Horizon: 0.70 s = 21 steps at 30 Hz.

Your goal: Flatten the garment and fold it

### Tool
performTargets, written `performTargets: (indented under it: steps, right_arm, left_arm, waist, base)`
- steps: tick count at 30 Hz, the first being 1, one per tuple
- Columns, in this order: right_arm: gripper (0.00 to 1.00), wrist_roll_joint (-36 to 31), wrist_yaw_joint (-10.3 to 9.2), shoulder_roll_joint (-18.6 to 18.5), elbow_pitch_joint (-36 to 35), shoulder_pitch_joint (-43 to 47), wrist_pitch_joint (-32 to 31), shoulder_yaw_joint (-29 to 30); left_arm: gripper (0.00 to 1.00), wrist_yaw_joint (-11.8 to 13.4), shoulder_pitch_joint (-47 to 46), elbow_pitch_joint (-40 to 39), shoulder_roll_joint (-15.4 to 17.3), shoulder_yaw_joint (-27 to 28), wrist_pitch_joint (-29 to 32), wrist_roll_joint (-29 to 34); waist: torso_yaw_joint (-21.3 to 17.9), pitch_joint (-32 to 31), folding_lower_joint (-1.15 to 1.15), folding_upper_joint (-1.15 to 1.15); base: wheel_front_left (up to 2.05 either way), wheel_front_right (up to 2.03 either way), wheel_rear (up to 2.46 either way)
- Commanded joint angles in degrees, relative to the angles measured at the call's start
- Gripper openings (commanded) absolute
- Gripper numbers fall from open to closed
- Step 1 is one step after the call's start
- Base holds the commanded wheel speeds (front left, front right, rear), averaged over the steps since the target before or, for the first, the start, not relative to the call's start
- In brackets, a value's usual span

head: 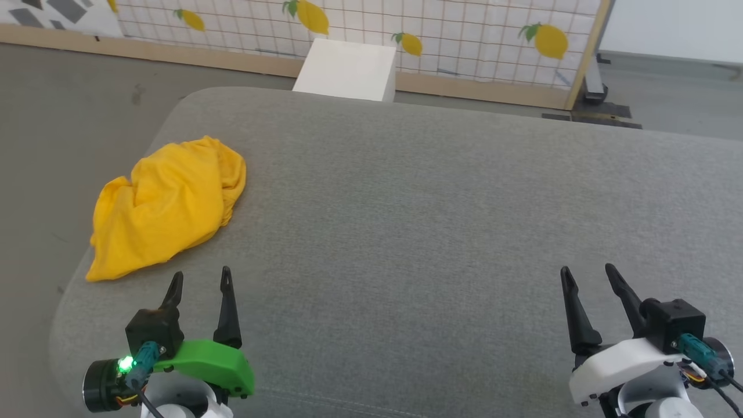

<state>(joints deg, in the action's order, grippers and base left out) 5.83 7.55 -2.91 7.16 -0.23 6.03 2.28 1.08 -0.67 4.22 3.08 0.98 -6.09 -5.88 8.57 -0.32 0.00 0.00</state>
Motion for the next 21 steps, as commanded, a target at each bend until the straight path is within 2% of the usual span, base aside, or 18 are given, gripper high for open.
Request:
performTargets:
  steps: [1,21]
  right_arm:
    - [1.00,0.77,-0.03,0.01,0.49,0.91,0.57,-0.03]
    - [1.00,2.78,-0.04,0.02,3.01,1.04,2.96,0.13]
  left_arm:
    - [1.00,0.35,1.01,0.23,-0.05,0.16,-0.55,-0.66]
    - [1.00,0.93,1.57,1.69,-0.05,0.62,-2.93,-2.73]
  waist:
    - [1.17,-0.24,0.00,0.00]
    - [7.70,-0.01,0.00,0.00]
  base:
    - [0.00,0.00,0.00]
    - [0.00,0.00,0.00]
